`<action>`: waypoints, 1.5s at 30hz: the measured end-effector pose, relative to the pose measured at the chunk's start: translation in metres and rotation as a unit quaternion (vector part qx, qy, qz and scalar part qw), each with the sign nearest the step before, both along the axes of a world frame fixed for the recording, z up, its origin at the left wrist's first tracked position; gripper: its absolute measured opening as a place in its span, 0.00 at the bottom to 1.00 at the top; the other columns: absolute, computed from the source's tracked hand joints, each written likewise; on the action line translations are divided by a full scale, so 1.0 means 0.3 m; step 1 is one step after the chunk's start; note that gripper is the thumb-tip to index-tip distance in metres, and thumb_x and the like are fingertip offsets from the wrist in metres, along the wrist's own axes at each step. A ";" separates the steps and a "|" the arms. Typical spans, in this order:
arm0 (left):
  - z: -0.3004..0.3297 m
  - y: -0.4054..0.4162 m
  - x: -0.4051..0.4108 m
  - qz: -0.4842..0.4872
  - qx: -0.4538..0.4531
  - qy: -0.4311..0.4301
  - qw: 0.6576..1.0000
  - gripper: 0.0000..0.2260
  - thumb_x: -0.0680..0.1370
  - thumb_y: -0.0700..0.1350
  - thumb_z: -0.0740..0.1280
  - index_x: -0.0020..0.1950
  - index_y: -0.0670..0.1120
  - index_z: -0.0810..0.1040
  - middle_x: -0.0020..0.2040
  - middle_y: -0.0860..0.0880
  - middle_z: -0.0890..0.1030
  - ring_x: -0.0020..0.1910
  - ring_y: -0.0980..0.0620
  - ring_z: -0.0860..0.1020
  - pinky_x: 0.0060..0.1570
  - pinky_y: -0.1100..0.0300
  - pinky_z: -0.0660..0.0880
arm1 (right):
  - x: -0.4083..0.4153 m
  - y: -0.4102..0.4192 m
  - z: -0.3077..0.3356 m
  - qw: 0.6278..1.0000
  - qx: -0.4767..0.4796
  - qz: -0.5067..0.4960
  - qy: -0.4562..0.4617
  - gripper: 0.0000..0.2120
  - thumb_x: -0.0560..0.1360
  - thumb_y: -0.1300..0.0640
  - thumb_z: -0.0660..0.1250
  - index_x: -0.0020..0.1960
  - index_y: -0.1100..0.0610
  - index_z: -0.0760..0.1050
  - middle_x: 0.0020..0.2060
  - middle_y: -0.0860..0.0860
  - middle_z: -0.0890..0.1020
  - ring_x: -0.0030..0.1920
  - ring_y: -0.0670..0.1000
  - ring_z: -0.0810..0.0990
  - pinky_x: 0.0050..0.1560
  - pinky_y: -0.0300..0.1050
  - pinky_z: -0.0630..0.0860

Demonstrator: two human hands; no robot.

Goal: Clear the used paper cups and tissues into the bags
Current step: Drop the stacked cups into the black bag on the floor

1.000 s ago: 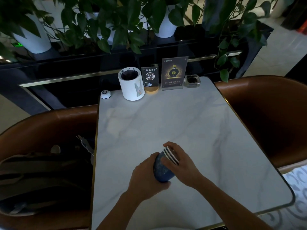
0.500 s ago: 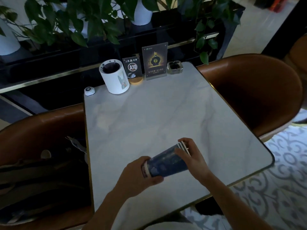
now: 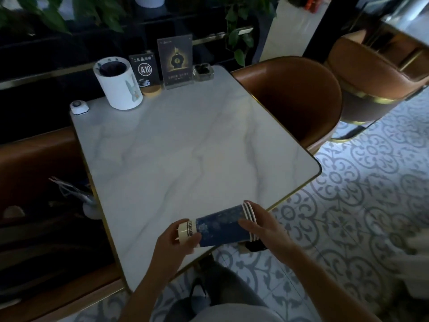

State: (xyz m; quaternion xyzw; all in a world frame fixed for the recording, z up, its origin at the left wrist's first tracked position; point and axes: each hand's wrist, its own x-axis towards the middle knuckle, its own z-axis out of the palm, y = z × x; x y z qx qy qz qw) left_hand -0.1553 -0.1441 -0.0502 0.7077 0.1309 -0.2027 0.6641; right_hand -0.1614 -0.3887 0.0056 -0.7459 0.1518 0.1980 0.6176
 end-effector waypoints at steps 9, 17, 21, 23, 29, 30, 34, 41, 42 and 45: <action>-0.055 -0.059 -0.133 -0.045 0.050 0.018 0.998 0.03 0.75 0.50 0.72 0.45 0.55 0.79 0.41 0.51 0.84 0.39 0.49 0.83 0.37 0.62 0.81 | -0.248 -0.035 -0.044 0.997 0.003 -0.054 0.064 0.22 0.69 0.47 0.72 0.60 0.47 0.72 0.55 0.53 0.79 0.54 0.53 0.81 0.51 0.49 0.82; -0.092 -0.213 -0.191 -0.067 0.032 0.058 0.996 0.05 0.74 0.54 0.72 0.48 0.56 0.80 0.47 0.49 0.84 0.47 0.47 0.84 0.48 0.47 0.83 | -0.362 -0.165 -0.086 0.992 0.007 -0.104 0.076 0.08 0.77 0.53 0.65 0.56 0.45 0.76 0.50 0.52 0.81 0.46 0.45 0.83 0.43 0.39 0.80; -0.119 -0.322 -0.216 -0.078 0.021 0.098 0.992 0.05 0.77 0.50 0.69 0.52 0.54 0.80 0.52 0.46 0.84 0.50 0.47 0.83 0.48 0.47 0.83 | -0.409 -0.288 -0.140 0.989 0.003 -0.128 0.072 0.10 0.77 0.50 0.65 0.58 0.44 0.77 0.53 0.53 0.82 0.51 0.49 0.83 0.50 0.47 0.81; -0.140 -0.394 -0.228 -0.075 0.026 0.108 0.991 0.03 0.78 0.49 0.68 0.50 0.56 0.81 0.52 0.47 0.83 0.51 0.46 0.82 0.49 0.46 0.83 | -0.424 -0.360 -0.173 0.987 -0.009 -0.146 0.069 0.09 0.78 0.50 0.64 0.57 0.46 0.78 0.51 0.52 0.83 0.51 0.50 0.82 0.53 0.51 0.81; -0.209 -0.670 -0.285 -0.043 0.037 0.138 0.989 0.05 0.78 0.49 0.68 0.52 0.51 0.81 0.49 0.44 0.84 0.50 0.46 0.83 0.49 0.48 0.83 | -0.436 -0.607 -0.280 0.970 -0.141 -0.181 0.083 0.07 0.78 0.54 0.64 0.42 0.53 0.76 0.32 0.51 0.77 0.30 0.46 0.73 0.30 0.39 0.70; -0.228 -0.716 -0.293 -0.028 0.033 0.145 0.988 0.06 0.78 0.49 0.68 0.53 0.49 0.81 0.50 0.43 0.84 0.50 0.46 0.83 0.50 0.48 0.83 | -0.433 -0.653 -0.302 0.969 -0.156 -0.175 0.082 0.08 0.78 0.56 0.64 0.41 0.53 0.76 0.31 0.50 0.77 0.29 0.46 0.73 0.30 0.39 0.69; -0.321 -0.880 -0.323 0.044 0.036 0.178 0.982 0.07 0.77 0.47 0.70 0.51 0.45 0.76 0.52 0.41 0.82 0.50 0.45 0.83 0.50 0.48 0.82 | -0.413 -0.816 -0.403 0.966 -0.201 -0.134 0.094 0.07 0.78 0.58 0.64 0.41 0.53 0.76 0.30 0.48 0.76 0.29 0.45 0.72 0.31 0.37 0.68; -0.542 -1.065 -0.281 0.100 0.050 0.247 0.963 0.08 0.78 0.44 0.69 0.44 0.41 0.72 0.48 0.39 0.78 0.52 0.42 0.80 0.50 0.45 0.82 | -0.321 -0.962 -0.654 0.958 -0.243 -0.081 0.131 0.05 0.78 0.58 0.63 0.47 0.52 0.78 0.35 0.52 0.81 0.31 0.45 0.76 0.32 0.35 0.68; -0.591 -1.079 -0.262 0.101 0.055 0.255 0.960 0.08 0.78 0.44 0.69 0.44 0.42 0.73 0.48 0.40 0.78 0.51 0.42 0.80 0.49 0.46 0.82 | -0.301 -0.972 -0.703 0.957 -0.246 -0.082 0.131 0.06 0.78 0.59 0.63 0.48 0.52 0.79 0.35 0.51 0.81 0.31 0.45 0.76 0.33 0.36 0.69; -0.759 -1.102 -0.208 0.045 0.118 0.253 0.959 0.06 0.77 0.45 0.69 0.47 0.43 0.75 0.54 0.38 0.79 0.50 0.46 0.80 0.54 0.44 0.80 | -0.238 -0.996 -0.864 0.957 -0.243 -0.061 0.145 0.07 0.78 0.59 0.61 0.47 0.53 0.78 0.36 0.51 0.80 0.33 0.45 0.75 0.35 0.37 0.69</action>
